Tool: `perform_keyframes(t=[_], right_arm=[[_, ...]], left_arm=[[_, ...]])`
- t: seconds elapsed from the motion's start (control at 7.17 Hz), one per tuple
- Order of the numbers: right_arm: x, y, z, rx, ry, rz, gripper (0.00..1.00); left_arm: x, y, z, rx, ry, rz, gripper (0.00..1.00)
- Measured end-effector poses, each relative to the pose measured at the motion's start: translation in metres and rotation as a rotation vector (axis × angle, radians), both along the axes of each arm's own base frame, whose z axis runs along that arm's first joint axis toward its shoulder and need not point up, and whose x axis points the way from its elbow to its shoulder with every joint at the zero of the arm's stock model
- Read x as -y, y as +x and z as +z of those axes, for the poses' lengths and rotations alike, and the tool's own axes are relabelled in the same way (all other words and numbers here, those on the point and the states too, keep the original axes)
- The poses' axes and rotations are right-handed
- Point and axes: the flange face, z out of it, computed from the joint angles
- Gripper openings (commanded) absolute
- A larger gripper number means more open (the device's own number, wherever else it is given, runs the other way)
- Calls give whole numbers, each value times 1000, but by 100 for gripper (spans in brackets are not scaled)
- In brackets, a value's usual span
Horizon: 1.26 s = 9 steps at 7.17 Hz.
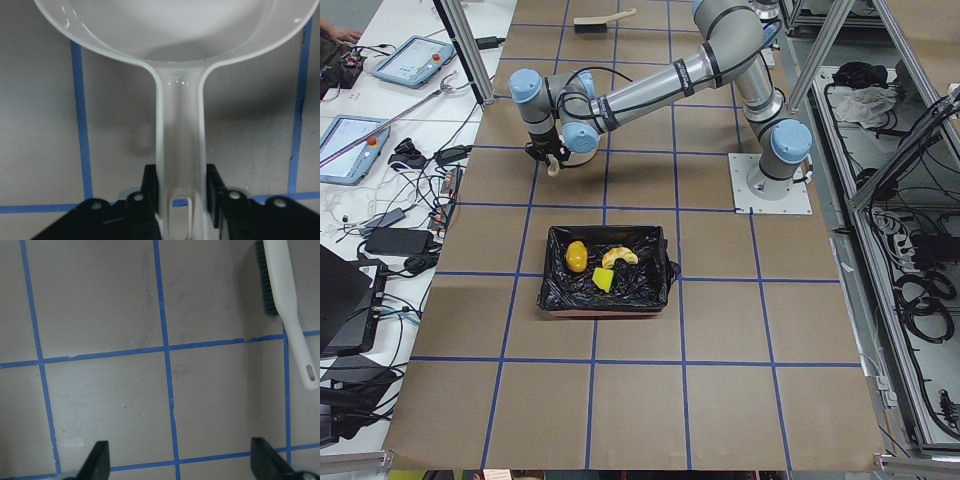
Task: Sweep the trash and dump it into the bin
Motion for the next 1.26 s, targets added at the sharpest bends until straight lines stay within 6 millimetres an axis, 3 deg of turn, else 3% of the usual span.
perform_keyframes(t=[0.14, 0.28, 0.42, 0.56, 0.84, 0.98, 1.26], right_arm=[[0, 0, 1, 15, -3, 14, 100], [0, 0, 1, 18, -4, 19, 100], [0, 0, 1, 19, -4, 20, 100], [0, 0, 1, 19, -5, 19, 100], [-1, 0, 2, 19, -5, 17, 100], [-1, 0, 2, 19, -5, 15, 100], [-1, 0, 2, 18, -5, 14, 100]], left_arm=[[0, 1, -1, -2, -2, 0, 47], [0, 1, 1, -2, -5, 0, 55], [-1, 0, 7, 0, -12, 4, 71], [-3, -1, 19, 5, -24, 8, 72], [-14, 1, 64, 15, -58, 22, 73], [-23, 16, 88, 23, -79, 49, 73], [-46, 83, 121, 35, -102, 152, 80]])
